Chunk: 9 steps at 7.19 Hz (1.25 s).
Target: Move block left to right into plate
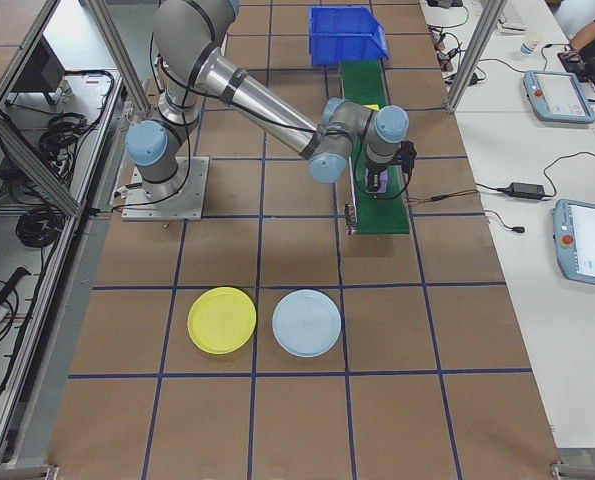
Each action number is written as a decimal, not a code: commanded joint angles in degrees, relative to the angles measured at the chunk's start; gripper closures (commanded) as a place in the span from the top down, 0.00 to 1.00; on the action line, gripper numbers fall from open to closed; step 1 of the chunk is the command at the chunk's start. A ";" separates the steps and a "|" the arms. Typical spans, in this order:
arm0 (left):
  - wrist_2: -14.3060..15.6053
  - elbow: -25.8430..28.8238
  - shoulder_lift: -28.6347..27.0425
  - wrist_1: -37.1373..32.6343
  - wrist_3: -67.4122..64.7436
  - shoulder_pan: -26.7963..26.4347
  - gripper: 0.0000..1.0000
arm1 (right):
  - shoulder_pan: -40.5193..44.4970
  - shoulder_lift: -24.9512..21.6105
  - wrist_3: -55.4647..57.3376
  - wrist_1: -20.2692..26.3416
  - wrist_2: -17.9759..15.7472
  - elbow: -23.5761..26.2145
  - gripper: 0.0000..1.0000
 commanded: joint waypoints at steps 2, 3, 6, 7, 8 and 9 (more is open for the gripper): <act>0.00 -0.01 0.03 0.00 0.00 0.00 1.00 | -11.16 -1.63 -11.70 -0.17 -6.74 -2.59 0.31; -0.17 -0.01 0.03 0.00 0.00 0.00 1.00 | -15.55 -1.19 -16.75 -0.09 -6.66 -4.08 0.31; -0.35 -0.10 0.03 0.00 0.00 0.00 1.00 | -33.38 0.47 -35.22 0.35 -6.13 -2.88 0.34; -0.44 -0.10 0.03 0.00 0.00 0.00 1.00 | -36.31 2.57 -38.30 0.44 -6.65 -1.30 0.34; -0.44 -0.10 0.03 0.00 0.00 0.00 1.00 | -38.77 4.24 -38.86 0.61 -6.48 -0.16 0.37; -0.53 -0.10 0.03 0.00 0.00 0.00 1.00 | -39.23 4.87 -38.95 0.62 -6.22 0.12 0.45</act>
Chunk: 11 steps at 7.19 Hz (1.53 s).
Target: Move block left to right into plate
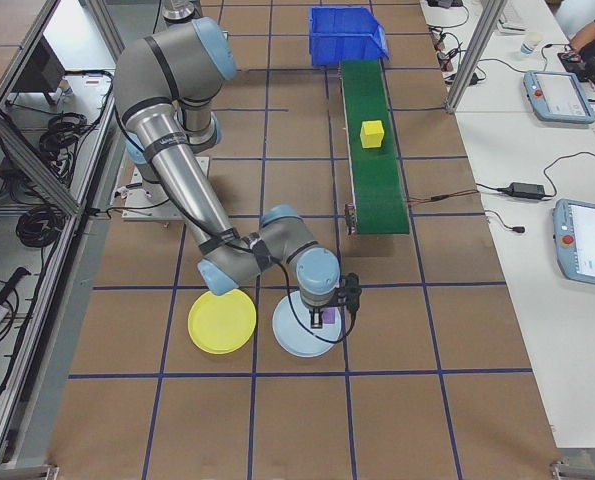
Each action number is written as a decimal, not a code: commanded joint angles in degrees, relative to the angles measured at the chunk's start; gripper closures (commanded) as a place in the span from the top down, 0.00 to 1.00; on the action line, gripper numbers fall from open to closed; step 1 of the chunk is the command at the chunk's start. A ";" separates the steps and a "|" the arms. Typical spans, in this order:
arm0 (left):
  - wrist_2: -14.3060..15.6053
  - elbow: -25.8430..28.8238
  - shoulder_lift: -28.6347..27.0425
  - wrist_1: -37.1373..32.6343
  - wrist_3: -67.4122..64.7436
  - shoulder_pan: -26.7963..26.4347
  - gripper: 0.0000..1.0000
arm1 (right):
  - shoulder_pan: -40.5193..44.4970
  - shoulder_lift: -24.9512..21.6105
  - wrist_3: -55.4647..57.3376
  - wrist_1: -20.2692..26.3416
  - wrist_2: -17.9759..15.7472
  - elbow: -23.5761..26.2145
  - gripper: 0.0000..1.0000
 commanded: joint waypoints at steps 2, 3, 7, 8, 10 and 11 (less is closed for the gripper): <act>-0.08 0.00 0.00 0.00 0.00 0.00 1.00 | -1.77 1.29 0.51 0.08 0.38 1.04 0.92; -0.08 0.00 0.00 0.00 0.00 0.00 1.00 | -1.77 0.94 2.00 0.08 0.56 0.78 0.99; -0.08 0.00 0.00 0.00 0.00 0.17 1.00 | 4.52 -5.98 6.46 3.30 0.91 -0.36 0.99; -0.08 -0.09 0.00 0.00 0.00 0.09 1.00 | 8.39 -8.44 11.54 6.73 1.43 -1.58 0.99; -0.16 0.00 0.00 0.00 0.00 0.09 1.00 | 17.61 -9.25 20.69 7.73 3.89 -2.12 0.99; -0.16 -0.09 0.00 0.00 0.00 0.09 1.00 | 22.18 -9.17 25.26 7.29 5.90 -2.12 0.99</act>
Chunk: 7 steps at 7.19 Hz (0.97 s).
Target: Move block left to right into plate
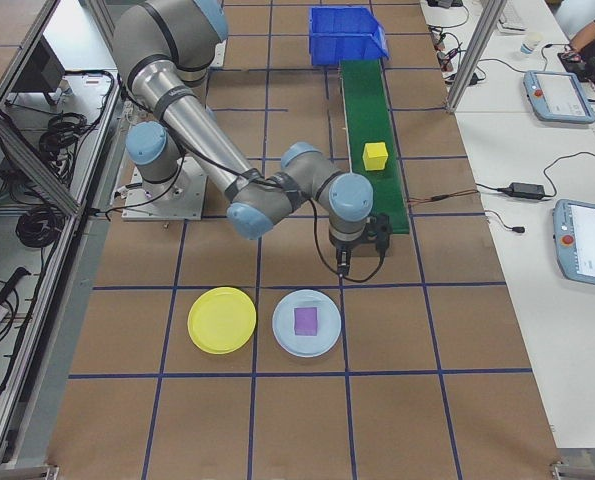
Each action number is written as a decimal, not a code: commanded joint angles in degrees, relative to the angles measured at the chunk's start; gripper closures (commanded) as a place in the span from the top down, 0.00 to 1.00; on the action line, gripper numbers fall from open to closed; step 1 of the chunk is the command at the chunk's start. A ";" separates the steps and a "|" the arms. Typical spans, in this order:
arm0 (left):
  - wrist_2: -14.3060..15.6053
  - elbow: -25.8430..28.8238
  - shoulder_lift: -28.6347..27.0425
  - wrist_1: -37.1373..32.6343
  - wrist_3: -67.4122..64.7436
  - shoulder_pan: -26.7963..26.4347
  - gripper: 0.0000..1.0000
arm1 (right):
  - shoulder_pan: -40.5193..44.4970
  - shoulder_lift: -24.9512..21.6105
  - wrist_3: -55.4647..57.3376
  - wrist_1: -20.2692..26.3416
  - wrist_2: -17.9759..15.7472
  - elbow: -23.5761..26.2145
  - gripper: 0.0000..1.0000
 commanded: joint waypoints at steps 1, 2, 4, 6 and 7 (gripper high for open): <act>0.06 0.03 0.00 0.00 0.00 0.08 1.00 | 9.84 0.21 8.23 -0.58 2.82 -0.02 1.00; 0.06 0.03 0.00 0.00 0.00 0.08 1.00 | 13.45 0.47 8.43 -0.58 6.22 0.24 1.00; -0.03 -0.06 0.00 0.00 0.00 0.08 1.00 | 18.30 3.18 8.34 -3.89 9.15 0.15 1.00; 0.06 -0.06 0.00 0.00 0.00 0.00 1.00 | 20.25 5.13 8.69 -6.38 9.24 0.07 1.00; 0.06 -0.15 0.09 0.00 0.00 0.00 1.00 | 20.34 6.00 8.78 -7.69 9.25 -0.02 1.00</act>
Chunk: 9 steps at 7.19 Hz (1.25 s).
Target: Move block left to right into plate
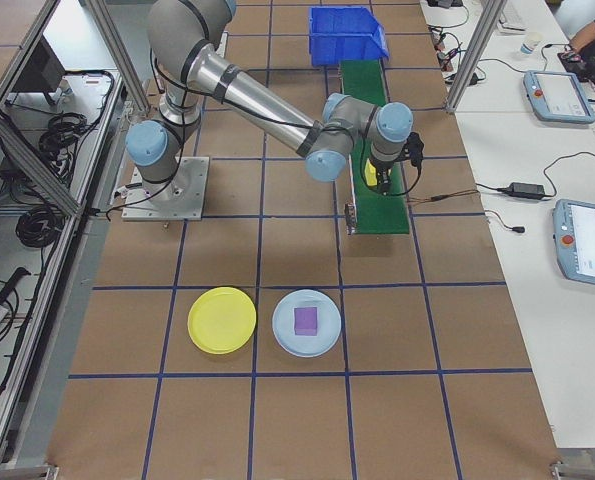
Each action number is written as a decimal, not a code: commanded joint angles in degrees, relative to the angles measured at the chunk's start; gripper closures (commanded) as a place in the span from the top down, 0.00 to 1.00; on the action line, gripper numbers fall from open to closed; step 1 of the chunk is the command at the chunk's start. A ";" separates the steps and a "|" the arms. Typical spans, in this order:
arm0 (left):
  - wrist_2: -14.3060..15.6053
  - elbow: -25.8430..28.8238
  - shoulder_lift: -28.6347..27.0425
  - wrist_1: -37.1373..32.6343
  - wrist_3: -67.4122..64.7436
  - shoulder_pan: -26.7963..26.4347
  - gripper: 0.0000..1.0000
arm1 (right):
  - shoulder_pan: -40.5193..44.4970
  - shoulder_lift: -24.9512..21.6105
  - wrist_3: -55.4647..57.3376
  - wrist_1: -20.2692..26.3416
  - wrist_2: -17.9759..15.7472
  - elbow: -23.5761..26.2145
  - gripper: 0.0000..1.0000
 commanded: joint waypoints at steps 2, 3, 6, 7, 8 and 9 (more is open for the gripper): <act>0.02 -0.06 0.08 0.00 0.00 -0.01 1.00 | 0.47 1.91 4.02 -2.20 0.79 -0.09 1.00; 0.02 -0.06 0.08 0.00 0.00 -0.01 1.00 | 0.47 2.78 3.24 -2.54 0.97 0.17 1.00; 0.02 -0.15 0.08 0.00 0.00 -0.01 1.00 | 0.38 4.90 3.24 -6.24 -1.56 0.52 0.86; 0.02 -0.15 0.08 0.00 0.00 -0.01 1.00 | 0.38 4.64 3.50 -6.24 -5.41 0.44 0.64; 0.02 -0.15 0.08 0.00 0.00 -0.01 1.00 | 0.29 4.03 4.20 -5.98 -7.28 0.35 0.47; 0.02 -0.15 0.08 0.00 0.00 -0.01 1.00 | -0.14 2.89 3.68 -5.80 -10.77 -0.09 0.41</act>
